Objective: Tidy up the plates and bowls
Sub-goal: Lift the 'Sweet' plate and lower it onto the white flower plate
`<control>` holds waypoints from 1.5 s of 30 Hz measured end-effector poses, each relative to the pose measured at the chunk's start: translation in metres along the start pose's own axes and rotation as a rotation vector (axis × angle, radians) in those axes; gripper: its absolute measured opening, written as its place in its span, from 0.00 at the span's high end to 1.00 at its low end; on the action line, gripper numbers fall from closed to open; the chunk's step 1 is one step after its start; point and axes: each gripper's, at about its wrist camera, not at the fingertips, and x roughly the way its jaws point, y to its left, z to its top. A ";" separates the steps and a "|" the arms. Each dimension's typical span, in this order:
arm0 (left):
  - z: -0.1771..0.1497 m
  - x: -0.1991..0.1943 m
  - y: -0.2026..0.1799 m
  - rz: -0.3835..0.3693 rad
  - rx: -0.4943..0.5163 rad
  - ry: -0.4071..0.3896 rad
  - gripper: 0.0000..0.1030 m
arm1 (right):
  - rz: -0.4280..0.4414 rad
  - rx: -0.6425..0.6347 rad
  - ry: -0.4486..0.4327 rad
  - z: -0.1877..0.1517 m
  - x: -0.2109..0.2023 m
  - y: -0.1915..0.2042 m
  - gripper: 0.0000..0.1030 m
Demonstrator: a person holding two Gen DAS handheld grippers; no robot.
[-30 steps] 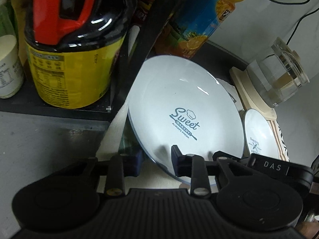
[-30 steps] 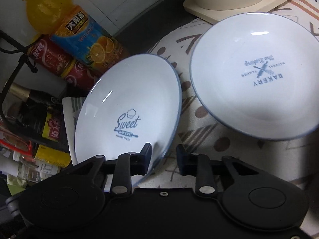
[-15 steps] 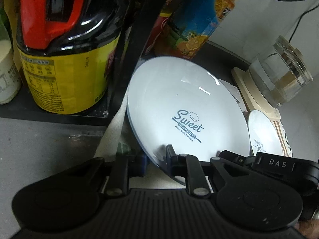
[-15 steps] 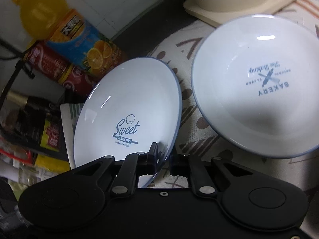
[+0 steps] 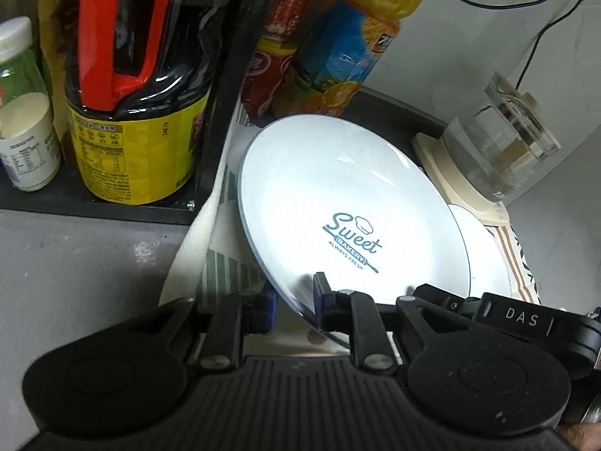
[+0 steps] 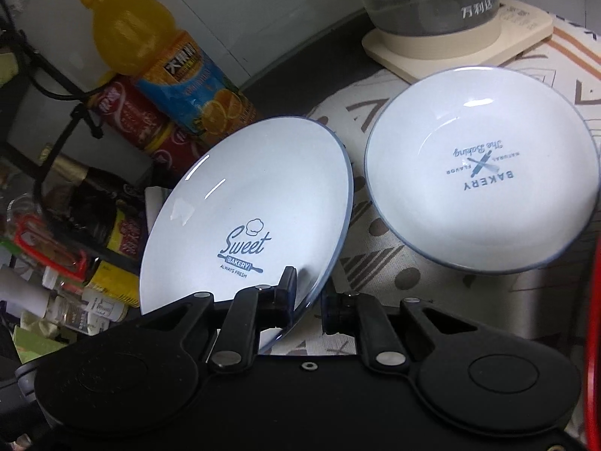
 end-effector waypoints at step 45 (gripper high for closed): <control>-0.168 -0.102 -0.028 0.136 -0.233 -0.031 0.82 | 0.087 -0.275 0.120 -0.100 -0.101 -0.027 0.88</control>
